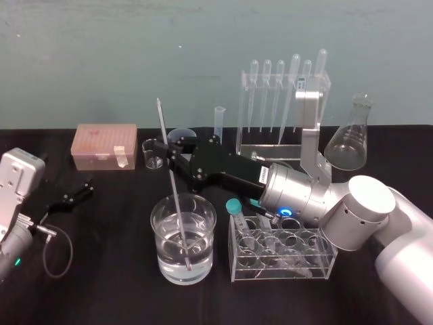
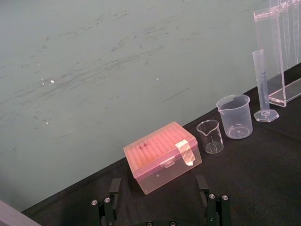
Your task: Hold the thermometer with one hand and immerse one end into the beaker, then reinsert it into the test tube rack.
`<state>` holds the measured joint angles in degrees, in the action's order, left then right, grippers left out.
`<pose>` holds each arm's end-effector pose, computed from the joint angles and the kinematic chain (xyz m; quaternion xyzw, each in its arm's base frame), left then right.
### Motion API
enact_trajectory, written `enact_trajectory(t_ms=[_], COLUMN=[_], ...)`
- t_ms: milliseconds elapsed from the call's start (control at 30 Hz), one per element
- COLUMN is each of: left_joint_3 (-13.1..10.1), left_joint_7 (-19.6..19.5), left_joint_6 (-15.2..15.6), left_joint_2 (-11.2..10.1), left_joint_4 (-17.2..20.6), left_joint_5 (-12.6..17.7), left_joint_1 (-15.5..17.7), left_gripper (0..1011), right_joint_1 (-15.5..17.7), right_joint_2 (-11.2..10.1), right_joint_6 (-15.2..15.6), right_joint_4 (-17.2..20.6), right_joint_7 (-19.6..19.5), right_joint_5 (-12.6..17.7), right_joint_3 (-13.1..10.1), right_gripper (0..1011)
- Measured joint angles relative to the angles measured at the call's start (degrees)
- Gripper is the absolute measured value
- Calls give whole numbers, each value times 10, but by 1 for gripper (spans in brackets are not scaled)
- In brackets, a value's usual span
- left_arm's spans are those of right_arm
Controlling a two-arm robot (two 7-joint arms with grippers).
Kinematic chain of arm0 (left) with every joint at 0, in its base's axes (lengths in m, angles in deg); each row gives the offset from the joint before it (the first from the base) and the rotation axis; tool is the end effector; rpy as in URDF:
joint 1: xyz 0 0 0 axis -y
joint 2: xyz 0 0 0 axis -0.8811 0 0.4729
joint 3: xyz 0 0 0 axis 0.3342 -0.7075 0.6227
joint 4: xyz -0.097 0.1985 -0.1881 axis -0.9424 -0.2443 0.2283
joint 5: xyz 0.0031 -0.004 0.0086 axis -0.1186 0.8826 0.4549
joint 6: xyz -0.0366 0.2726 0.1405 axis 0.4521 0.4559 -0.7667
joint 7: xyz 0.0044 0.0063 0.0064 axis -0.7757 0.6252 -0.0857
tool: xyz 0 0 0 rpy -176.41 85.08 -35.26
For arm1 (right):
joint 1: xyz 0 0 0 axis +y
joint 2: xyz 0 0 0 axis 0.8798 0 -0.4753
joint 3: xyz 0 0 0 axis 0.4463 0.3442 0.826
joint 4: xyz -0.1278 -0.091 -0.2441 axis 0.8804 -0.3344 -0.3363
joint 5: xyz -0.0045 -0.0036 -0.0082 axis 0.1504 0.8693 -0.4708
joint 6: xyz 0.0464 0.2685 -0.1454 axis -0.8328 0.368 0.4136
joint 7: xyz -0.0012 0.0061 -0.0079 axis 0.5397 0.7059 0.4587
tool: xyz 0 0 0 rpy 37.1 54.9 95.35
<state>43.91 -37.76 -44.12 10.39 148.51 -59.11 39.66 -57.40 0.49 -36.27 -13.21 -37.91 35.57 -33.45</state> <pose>0.3582 0.0826 -0.3023 0.1415 -0.1325 0.5799 0.7913 0.4282 0.0459 -0.2409 0.1096 -0.0107 -0.1442 0.9834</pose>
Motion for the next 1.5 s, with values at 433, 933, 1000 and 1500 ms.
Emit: enact_trajectory(t_ms=[433, 933, 1000, 1500], left_joint_3=[0, 0, 0, 0], left_joint_7=[0, 0, 0, 0], left_joint_6=[0, 0, 0, 0], left_joint_2=[0, 0, 0, 0], left_joint_4=[0, 0, 0, 0], left_joint_5=[0, 0, 0, 0], left_joint_1=[0, 0, 0, 0], left_gripper=[1008, 1008, 1008, 1008], right_joint_1=[-3, -4, -3, -1], right_joint_2=[-1, -3, -3, -5], right_joint_6=[0, 2, 2, 2], right_joint_4=[0, 1, 2, 7], right_joint_7=[2, 3, 3, 0], right_joint_5=[0, 2, 2, 0], right_joint_3=[0, 1, 1, 2], right_gripper=[57, 56, 57, 56])
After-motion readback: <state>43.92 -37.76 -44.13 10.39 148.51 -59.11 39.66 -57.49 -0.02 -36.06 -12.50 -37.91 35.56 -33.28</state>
